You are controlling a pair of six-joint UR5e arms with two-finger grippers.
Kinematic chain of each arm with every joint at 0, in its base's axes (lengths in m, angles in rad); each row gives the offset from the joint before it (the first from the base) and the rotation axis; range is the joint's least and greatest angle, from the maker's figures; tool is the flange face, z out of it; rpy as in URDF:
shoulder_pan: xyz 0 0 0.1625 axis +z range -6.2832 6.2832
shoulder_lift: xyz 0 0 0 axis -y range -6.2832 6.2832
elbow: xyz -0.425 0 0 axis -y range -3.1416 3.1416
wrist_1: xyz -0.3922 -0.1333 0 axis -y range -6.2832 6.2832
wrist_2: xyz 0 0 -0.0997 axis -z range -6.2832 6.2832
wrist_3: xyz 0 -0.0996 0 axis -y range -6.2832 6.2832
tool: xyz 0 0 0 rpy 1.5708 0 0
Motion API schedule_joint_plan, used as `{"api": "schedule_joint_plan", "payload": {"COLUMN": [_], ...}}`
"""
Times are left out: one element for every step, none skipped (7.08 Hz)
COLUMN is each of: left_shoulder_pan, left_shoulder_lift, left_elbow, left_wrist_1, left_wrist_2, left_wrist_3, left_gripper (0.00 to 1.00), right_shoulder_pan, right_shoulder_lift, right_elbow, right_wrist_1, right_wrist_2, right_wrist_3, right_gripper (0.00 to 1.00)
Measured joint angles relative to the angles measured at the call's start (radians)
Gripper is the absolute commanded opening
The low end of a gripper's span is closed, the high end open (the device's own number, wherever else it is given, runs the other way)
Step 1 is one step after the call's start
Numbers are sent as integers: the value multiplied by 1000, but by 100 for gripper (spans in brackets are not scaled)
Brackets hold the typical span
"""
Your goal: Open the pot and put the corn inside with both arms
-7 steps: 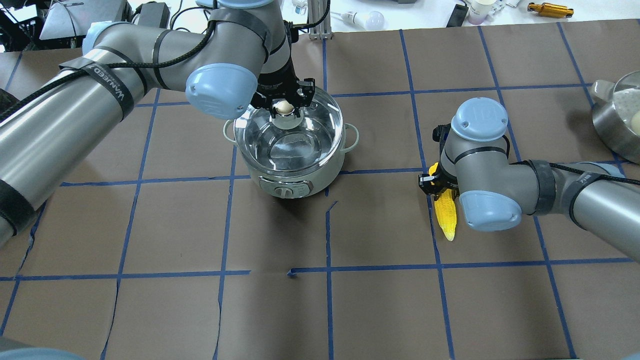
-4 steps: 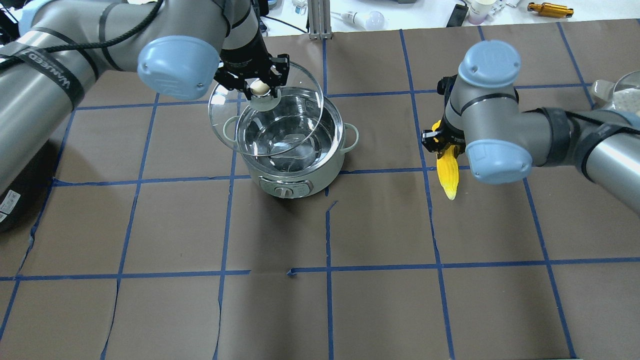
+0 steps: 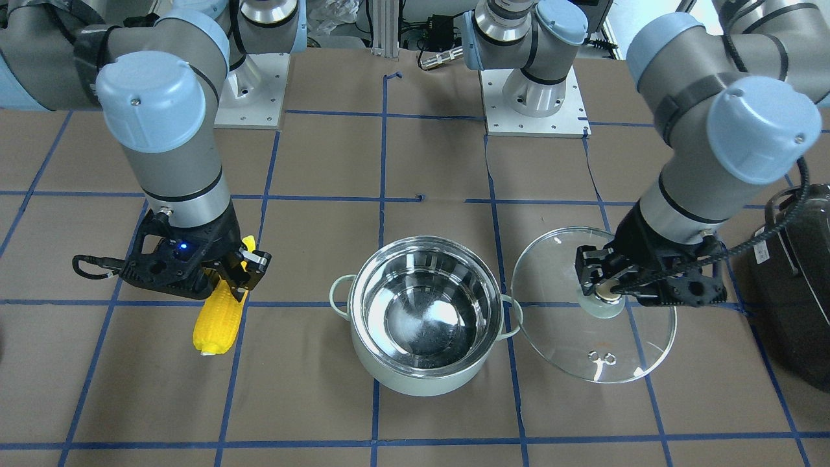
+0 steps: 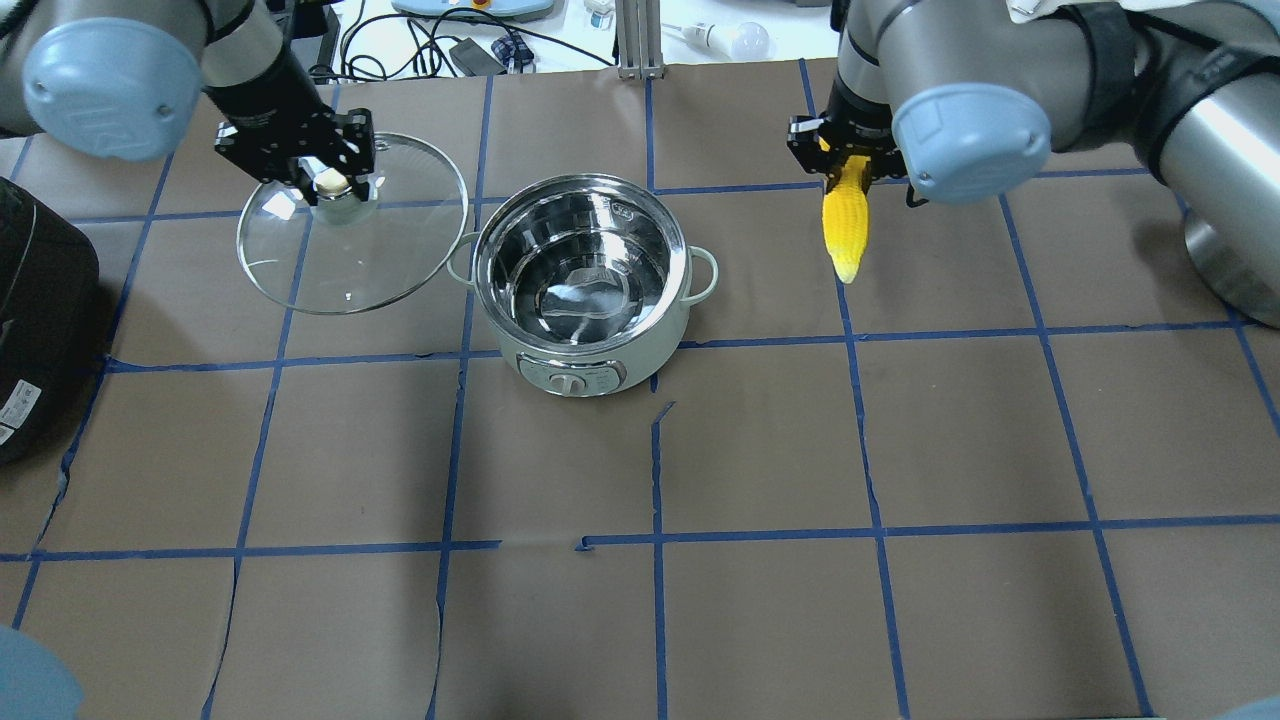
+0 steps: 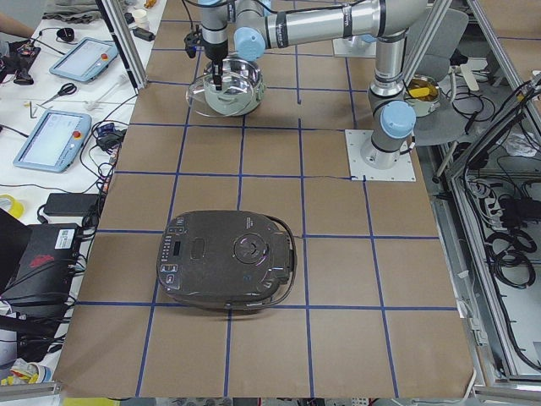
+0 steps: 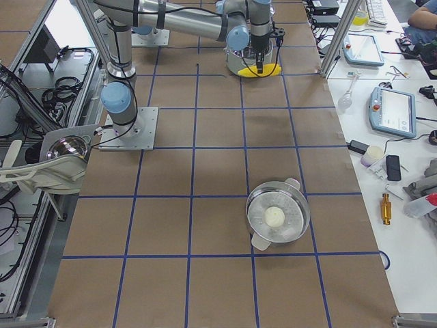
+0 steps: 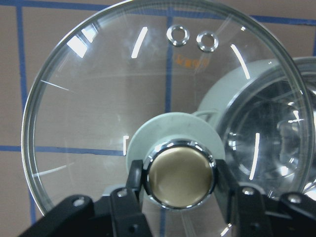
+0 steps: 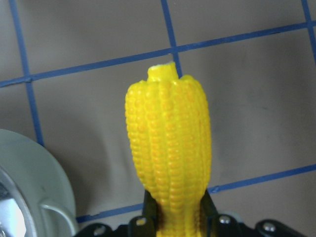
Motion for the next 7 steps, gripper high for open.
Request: {"api": "schedule_joint_plan", "payload": {"left_shoulder_pan": [82, 149, 193, 235, 268, 284, 291], "left_shoulder_lift": [0, -1, -4, -12, -18, -22, -27], "left_elbow": [-32, -84, -147, -234, -308, -350, -368], "left_wrist_1": [-2, 32, 104, 214, 309, 366, 389], "left_wrist_2": [1, 1, -1, -4, -5, -6, -7], "left_wrist_3": [102, 198, 280, 357, 413, 441, 448], "left_gripper": [16, 16, 16, 16, 16, 16, 16], "right_shoulder_pan": [52, 107, 156, 206, 247, 280, 305], "right_shoulder_lift": [45, 96, 143, 184, 206, 220, 239], "right_elbow": [-86, -151, -198, -239, -262, -270, -273], "right_wrist_1": [28, 39, 41, 40, 39, 37, 34], "right_wrist_2": [0, 0, 0, 0, 0, 0, 0], "right_wrist_3": [67, 124, 171, 221, 258, 273, 274], "right_gripper": [0, 0, 0, 0, 0, 0, 0]}}
